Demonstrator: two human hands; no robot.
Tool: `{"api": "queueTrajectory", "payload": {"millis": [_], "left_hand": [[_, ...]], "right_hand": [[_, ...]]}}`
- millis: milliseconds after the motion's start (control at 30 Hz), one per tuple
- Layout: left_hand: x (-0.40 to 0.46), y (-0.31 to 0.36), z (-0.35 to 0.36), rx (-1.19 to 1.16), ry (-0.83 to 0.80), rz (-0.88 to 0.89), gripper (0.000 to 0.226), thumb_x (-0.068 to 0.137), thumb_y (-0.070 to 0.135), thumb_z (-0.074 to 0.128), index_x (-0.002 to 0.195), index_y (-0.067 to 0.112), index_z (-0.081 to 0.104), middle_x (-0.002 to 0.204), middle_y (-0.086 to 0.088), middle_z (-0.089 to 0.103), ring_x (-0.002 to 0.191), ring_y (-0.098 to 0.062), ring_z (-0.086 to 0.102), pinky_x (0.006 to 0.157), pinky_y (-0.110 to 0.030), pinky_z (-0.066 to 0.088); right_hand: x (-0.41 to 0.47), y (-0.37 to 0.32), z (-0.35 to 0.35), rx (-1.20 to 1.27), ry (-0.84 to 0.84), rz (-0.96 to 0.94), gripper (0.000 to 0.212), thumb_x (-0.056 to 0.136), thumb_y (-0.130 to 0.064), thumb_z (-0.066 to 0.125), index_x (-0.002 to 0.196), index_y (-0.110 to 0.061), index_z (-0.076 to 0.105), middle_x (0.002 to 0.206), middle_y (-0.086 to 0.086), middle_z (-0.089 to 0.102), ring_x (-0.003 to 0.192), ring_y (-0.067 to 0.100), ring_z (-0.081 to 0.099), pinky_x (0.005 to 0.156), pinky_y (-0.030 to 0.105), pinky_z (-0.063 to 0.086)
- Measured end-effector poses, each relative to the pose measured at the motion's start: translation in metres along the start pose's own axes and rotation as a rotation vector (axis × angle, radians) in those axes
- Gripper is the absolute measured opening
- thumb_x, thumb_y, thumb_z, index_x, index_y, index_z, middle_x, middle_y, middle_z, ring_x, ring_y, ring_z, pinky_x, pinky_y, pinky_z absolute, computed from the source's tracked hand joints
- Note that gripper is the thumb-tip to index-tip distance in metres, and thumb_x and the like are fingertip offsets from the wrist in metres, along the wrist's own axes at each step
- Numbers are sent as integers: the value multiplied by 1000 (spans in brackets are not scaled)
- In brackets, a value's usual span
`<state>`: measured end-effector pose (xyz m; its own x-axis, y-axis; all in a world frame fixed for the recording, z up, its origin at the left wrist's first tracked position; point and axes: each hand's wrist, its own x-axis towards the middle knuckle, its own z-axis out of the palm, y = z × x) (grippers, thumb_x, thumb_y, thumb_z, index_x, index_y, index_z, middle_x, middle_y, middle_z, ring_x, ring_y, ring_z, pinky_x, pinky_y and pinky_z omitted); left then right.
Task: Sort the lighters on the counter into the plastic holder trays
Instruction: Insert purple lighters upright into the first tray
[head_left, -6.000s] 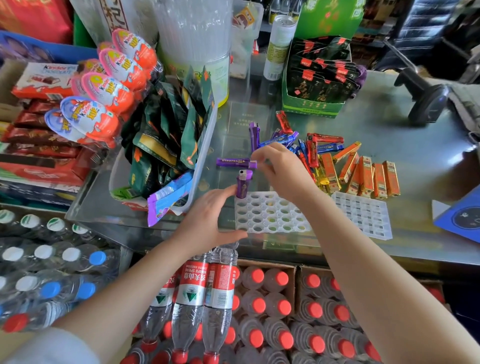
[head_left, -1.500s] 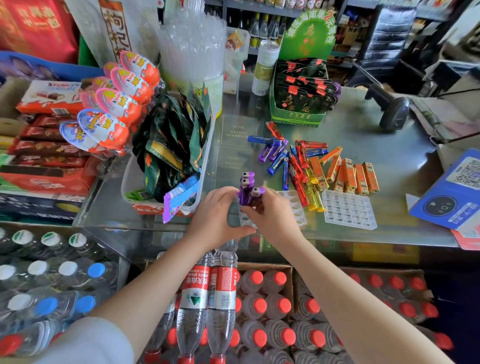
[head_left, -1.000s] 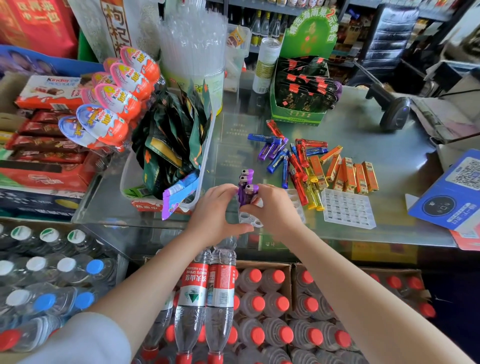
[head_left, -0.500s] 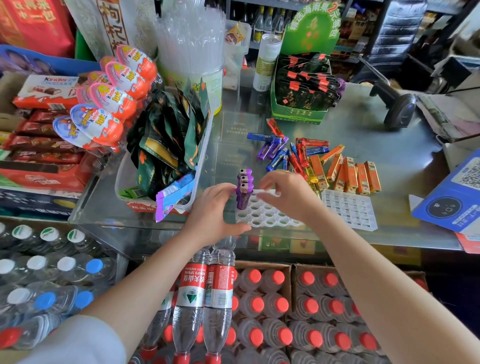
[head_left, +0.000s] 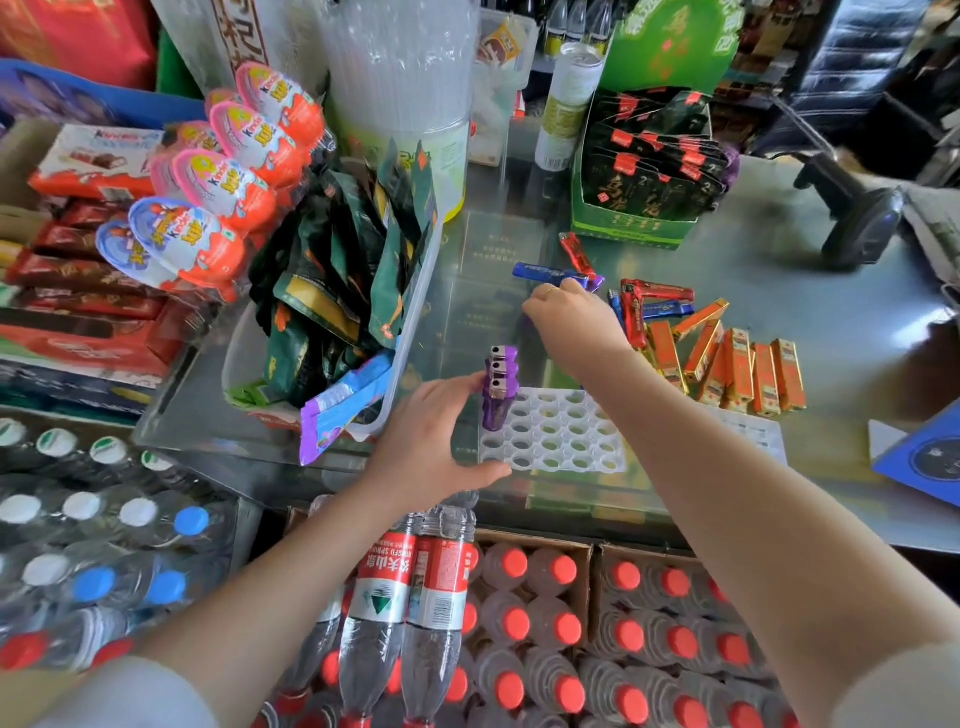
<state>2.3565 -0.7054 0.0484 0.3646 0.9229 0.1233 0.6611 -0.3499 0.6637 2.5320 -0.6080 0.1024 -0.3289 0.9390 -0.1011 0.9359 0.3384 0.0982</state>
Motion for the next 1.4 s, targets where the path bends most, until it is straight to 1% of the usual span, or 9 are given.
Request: {"api": "queueTrajectory", "payload": {"millis": [233, 533, 800, 867, 967, 1033, 1133, 1267, 1400], "left_hand": [[0, 0, 0, 10, 17, 15, 73, 62, 56, 62, 126, 27, 43, 117, 18, 47, 112, -11, 45, 90, -25, 32], [-2, 2, -2, 11, 5, 5, 76, 62, 58, 61, 128, 28, 40, 117, 22, 40, 115, -9, 40, 92, -24, 29], [-2, 2, -1, 3, 7, -8, 76, 61, 58, 61, 128, 28, 40, 122, 12, 51, 115, -10, 42, 90, -23, 31], [-2, 3, -1, 4, 14, -8, 77, 61, 58, 63, 128, 27, 41, 122, 10, 52, 115, -11, 43, 90, -25, 32], [-3, 5, -2, 8, 18, -12, 77, 62, 49, 74, 129, 26, 42, 124, 8, 52, 116, -12, 43, 91, -26, 32], [-4, 4, -2, 14, 17, -13, 79, 63, 49, 74, 130, 26, 41, 124, 8, 52, 116, -12, 42, 91, -24, 30], [-3, 2, -2, 12, -11, -24, 81, 61, 60, 62, 132, 28, 38, 124, 10, 51, 116, -10, 41, 91, -25, 31], [-4, 5, -5, -8, -47, -54, 80, 63, 60, 63, 132, 33, 34, 125, 12, 48, 117, -8, 38, 96, -28, 32], [-4, 5, -5, 1, -34, -36, 83, 62, 59, 65, 134, 30, 34, 128, 8, 49, 120, -12, 40, 96, -26, 29]], "right_hand": [[-7, 0, 2, 24, 25, -164, 31, 81, 11, 44, 107, -3, 52, 109, 15, 51, 99, 33, 53, 68, 41, 46], [9, 5, 3, -107, 15, -101, 33, 84, 8, 44, 113, -4, 48, 116, 13, 54, 106, 33, 51, 80, 41, 46], [-31, 7, 5, -11, 11, -446, 43, 79, 11, 44, 115, -11, 56, 119, 6, 56, 99, 29, 55, 86, 38, 45], [-43, 10, 10, 188, 97, -359, 43, 74, 15, 46, 106, -8, 62, 115, 8, 60, 93, 31, 60, 80, 42, 50], [-44, 3, 9, 540, 265, 89, 21, 87, -2, 45, 101, -5, 61, 107, 11, 62, 83, 28, 61, 69, 40, 54], [-35, -6, 7, 600, 171, 284, 18, 91, -19, 51, 95, -4, 59, 100, 11, 61, 79, 27, 58, 67, 35, 50], [-18, -18, 5, 513, 3, 396, 29, 85, -31, 62, 83, -6, 50, 86, 10, 53, 72, 27, 53, 61, 33, 45], [0, -22, 5, 507, -72, 497, 18, 82, -13, 64, 80, -6, 47, 73, 10, 51, 69, 28, 54, 59, 32, 46], [-20, -14, -2, 776, 43, 463, 11, 79, -14, 66, 77, -7, 59, 61, 2, 54, 53, 15, 52, 48, 24, 40]]}}
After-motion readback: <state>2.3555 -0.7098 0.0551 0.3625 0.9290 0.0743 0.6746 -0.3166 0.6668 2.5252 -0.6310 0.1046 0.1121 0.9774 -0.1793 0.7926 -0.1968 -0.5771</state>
